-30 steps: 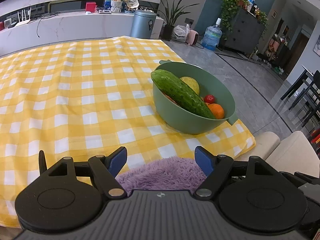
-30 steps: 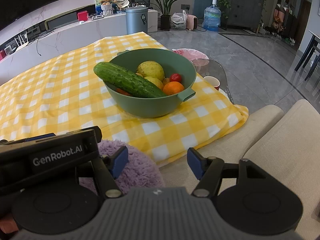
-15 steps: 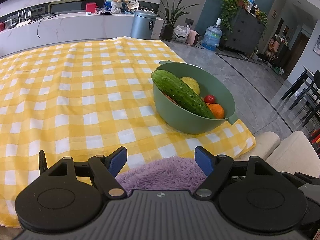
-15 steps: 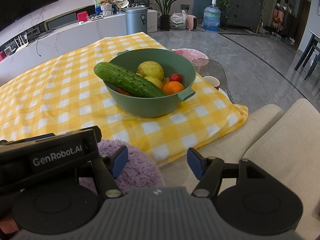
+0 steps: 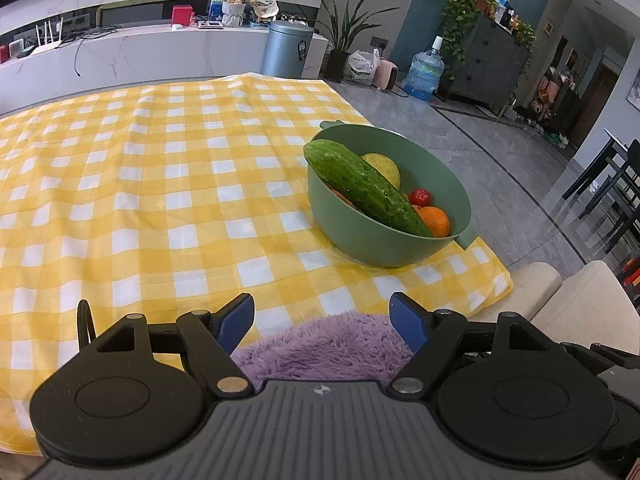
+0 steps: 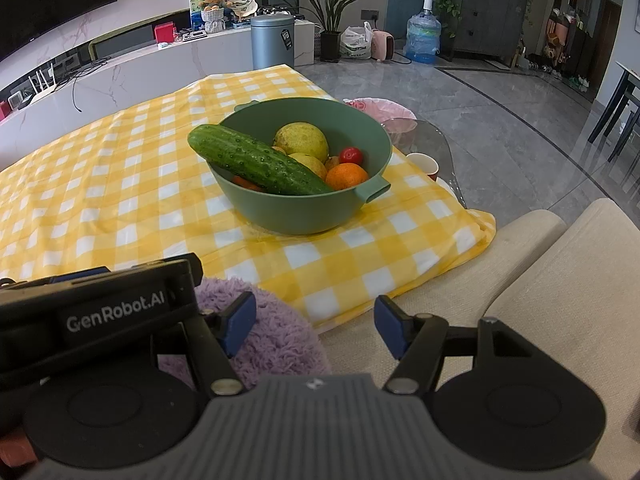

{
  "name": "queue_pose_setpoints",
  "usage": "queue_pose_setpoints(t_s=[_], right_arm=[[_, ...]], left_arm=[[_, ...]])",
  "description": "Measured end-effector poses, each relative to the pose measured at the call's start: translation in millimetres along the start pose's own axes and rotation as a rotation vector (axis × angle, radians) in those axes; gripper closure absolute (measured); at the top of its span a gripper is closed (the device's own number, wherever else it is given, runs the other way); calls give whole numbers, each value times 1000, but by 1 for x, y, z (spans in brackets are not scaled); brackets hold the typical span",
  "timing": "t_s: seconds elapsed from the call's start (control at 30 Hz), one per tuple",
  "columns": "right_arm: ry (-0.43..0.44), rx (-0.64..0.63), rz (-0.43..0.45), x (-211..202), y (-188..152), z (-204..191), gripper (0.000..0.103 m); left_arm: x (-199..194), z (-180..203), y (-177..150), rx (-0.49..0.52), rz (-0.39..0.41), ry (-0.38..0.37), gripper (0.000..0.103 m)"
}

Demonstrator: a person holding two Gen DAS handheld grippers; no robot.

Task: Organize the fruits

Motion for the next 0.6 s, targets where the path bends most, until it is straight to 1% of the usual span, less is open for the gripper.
queue_pose_setpoints(t_s=[0.6], right_arm=[[0, -1, 1, 0, 0, 0, 40]], left_arm=[[1, -1, 0, 1, -7, -8, 13]])
Point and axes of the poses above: each gripper's, at about its wrist camera, not at the fingertips, and x roughly the way its jaws point, z to its right, y to its top, the point moved 8 cm from there along x, roughly the way its jaws point, and after that the axes turned 12 degrees about x, right-handed, at the moved point
